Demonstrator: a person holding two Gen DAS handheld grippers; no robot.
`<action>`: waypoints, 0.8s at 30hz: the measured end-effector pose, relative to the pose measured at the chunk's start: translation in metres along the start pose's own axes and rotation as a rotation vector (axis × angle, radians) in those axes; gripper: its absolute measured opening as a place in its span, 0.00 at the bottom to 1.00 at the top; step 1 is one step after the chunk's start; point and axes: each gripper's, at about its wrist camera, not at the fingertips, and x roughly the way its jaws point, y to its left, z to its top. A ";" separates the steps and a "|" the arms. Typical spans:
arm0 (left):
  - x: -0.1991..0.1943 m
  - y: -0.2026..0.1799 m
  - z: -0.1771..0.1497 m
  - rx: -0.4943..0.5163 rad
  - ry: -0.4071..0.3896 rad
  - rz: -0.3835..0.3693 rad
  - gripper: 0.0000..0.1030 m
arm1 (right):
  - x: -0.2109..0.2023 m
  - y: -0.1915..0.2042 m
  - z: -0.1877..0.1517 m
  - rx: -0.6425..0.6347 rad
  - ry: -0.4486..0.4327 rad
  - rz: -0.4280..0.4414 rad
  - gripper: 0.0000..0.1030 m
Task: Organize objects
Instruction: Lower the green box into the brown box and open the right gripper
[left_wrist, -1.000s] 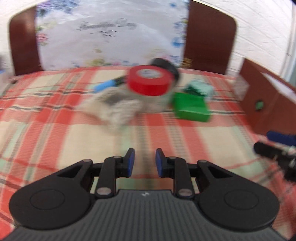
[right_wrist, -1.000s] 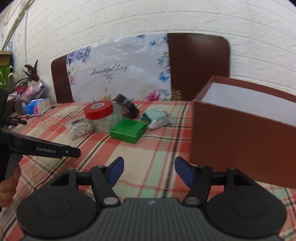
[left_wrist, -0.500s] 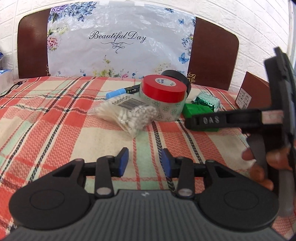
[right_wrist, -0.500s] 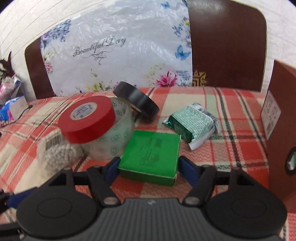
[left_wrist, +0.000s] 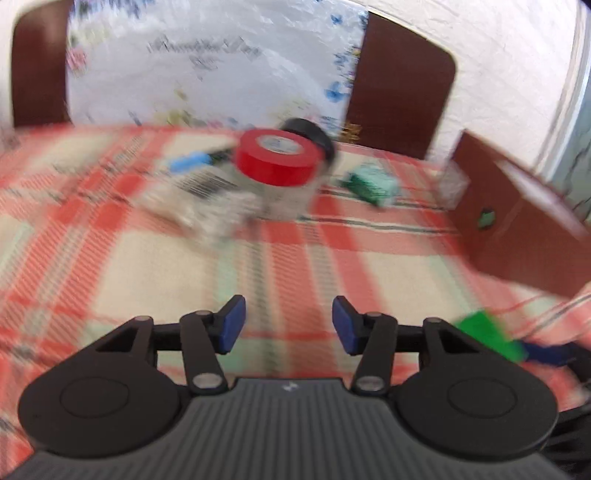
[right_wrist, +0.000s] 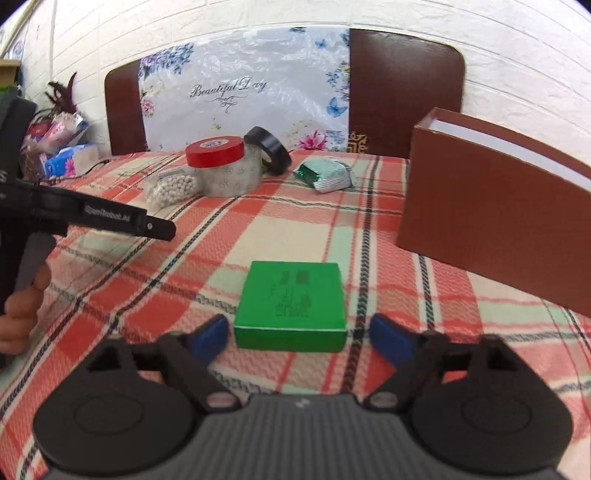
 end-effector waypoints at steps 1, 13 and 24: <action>-0.002 -0.008 0.001 -0.036 0.041 -0.065 0.54 | 0.001 -0.003 0.001 0.013 0.005 0.009 0.85; 0.031 -0.095 -0.016 0.046 0.261 -0.186 0.53 | 0.007 0.006 -0.003 -0.013 0.007 0.020 0.61; 0.007 -0.195 0.082 0.242 0.033 -0.323 0.43 | -0.044 -0.049 0.053 0.028 -0.360 -0.209 0.61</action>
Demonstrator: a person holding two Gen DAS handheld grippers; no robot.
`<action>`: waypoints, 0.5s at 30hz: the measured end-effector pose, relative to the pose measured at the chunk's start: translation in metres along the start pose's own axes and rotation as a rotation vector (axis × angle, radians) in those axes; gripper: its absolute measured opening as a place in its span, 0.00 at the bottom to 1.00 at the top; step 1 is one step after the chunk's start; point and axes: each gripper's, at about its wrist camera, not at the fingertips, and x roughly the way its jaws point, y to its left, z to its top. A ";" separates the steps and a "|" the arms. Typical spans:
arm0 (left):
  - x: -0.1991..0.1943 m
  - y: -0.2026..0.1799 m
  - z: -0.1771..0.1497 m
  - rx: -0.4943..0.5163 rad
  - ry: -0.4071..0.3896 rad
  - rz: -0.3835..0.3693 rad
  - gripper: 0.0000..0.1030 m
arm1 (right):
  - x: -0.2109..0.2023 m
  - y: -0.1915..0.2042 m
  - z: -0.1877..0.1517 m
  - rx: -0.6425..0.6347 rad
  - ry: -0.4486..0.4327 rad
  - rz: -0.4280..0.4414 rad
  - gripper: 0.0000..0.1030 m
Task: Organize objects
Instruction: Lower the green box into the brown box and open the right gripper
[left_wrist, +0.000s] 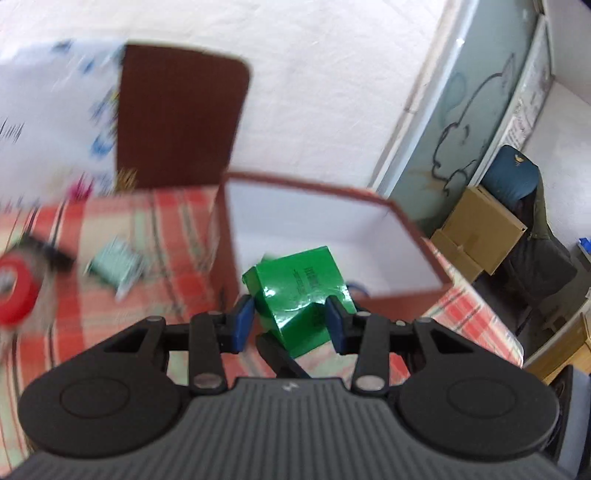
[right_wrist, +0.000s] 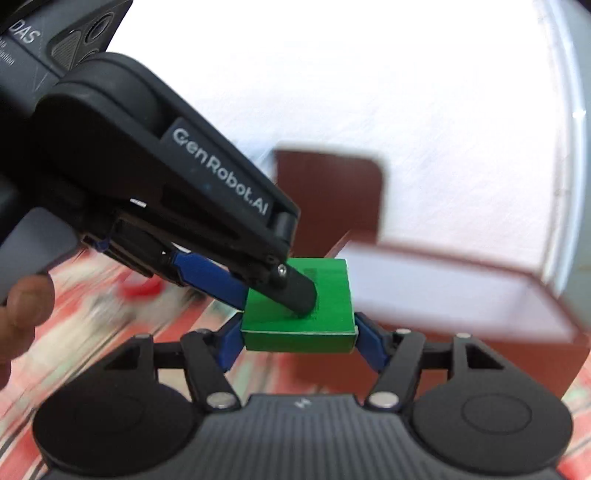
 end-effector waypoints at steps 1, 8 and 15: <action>0.009 -0.006 0.009 0.018 -0.009 -0.002 0.43 | 0.006 -0.010 0.007 0.012 -0.013 -0.019 0.61; 0.081 -0.015 0.039 0.053 0.019 0.039 0.43 | 0.072 -0.062 0.025 0.066 0.069 -0.067 0.61; 0.090 -0.010 0.035 0.043 0.025 0.132 0.47 | 0.096 -0.069 0.012 0.060 0.080 -0.079 0.71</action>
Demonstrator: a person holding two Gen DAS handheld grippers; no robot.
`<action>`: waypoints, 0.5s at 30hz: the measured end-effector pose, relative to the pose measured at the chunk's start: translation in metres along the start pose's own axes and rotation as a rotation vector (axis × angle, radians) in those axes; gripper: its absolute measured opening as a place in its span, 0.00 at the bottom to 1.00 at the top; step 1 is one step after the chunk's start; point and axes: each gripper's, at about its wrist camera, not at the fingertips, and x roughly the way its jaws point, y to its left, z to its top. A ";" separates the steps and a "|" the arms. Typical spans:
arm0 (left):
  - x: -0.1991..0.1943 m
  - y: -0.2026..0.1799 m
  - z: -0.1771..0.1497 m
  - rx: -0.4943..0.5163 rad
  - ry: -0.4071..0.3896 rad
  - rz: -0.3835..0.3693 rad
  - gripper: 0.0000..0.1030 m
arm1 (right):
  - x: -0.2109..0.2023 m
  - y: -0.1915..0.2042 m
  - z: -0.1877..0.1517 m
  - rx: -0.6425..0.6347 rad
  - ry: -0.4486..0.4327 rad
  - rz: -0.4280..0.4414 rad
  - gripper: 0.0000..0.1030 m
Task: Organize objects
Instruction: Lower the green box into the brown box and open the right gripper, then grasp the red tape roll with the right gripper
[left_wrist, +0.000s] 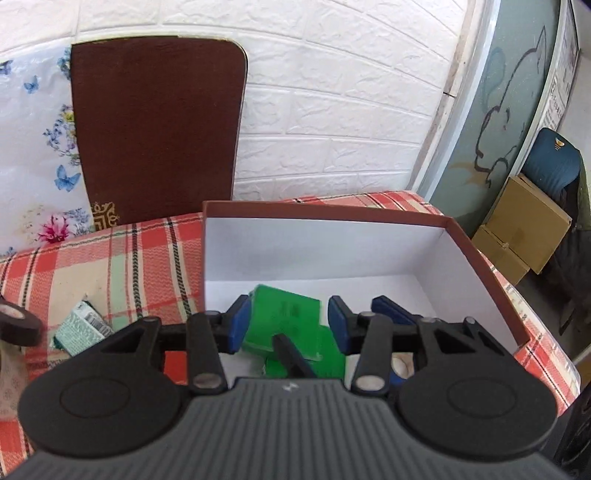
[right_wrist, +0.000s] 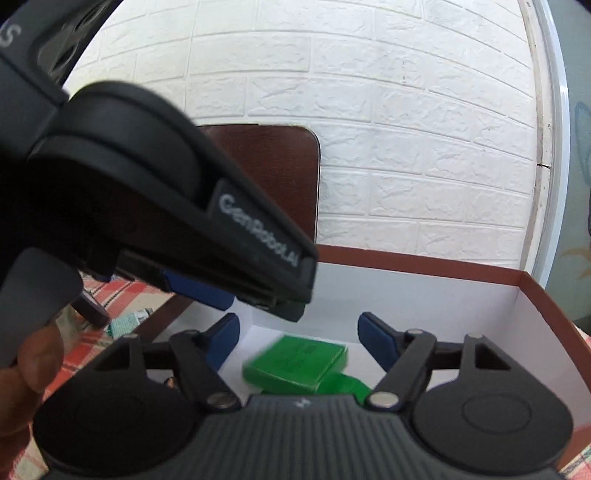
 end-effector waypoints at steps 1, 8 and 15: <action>-0.006 -0.001 -0.002 0.013 -0.014 0.009 0.47 | -0.003 0.001 -0.002 0.003 -0.006 -0.005 0.71; -0.060 0.011 -0.021 0.032 -0.110 0.062 0.47 | -0.043 0.004 -0.010 0.059 -0.074 0.010 0.71; -0.097 0.068 -0.065 -0.038 -0.087 0.220 0.47 | -0.084 0.042 -0.024 0.064 -0.109 0.092 0.71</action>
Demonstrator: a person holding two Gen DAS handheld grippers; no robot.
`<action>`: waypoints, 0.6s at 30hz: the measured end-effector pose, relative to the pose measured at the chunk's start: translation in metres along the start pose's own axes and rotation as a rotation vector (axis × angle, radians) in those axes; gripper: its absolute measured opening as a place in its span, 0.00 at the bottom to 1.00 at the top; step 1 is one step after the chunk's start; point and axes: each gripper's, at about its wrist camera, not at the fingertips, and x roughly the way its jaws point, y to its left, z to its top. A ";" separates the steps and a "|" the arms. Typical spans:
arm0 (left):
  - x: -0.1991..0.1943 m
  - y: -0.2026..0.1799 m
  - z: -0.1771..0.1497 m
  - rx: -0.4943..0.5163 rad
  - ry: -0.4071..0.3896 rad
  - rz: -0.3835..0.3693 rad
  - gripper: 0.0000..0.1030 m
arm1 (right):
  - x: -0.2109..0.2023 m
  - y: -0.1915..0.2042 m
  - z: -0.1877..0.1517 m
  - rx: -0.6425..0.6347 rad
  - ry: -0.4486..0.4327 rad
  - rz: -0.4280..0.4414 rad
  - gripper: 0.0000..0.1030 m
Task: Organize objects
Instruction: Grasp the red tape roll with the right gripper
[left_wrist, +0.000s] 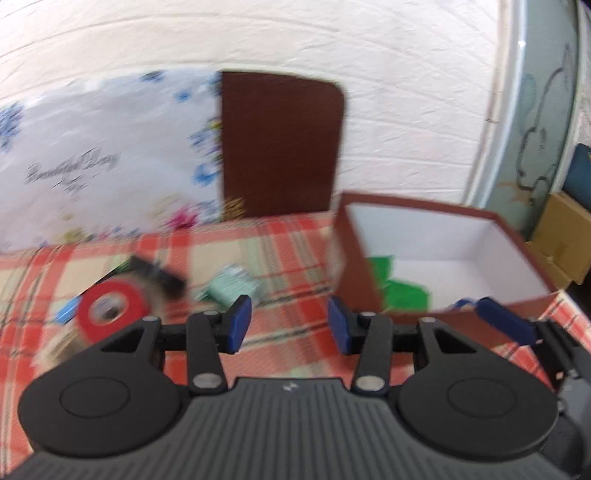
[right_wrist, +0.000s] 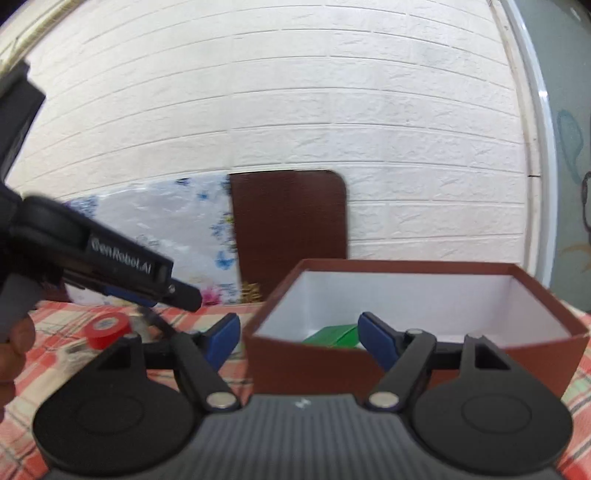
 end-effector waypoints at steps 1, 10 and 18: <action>0.000 0.012 -0.008 -0.011 0.019 0.031 0.47 | -0.003 0.008 -0.003 -0.007 0.015 0.033 0.71; -0.008 0.138 -0.068 -0.149 0.111 0.322 0.47 | 0.026 0.094 -0.034 -0.090 0.256 0.261 0.69; -0.028 0.240 -0.121 -0.275 0.033 0.447 0.49 | 0.064 0.166 -0.035 -0.205 0.314 0.325 0.67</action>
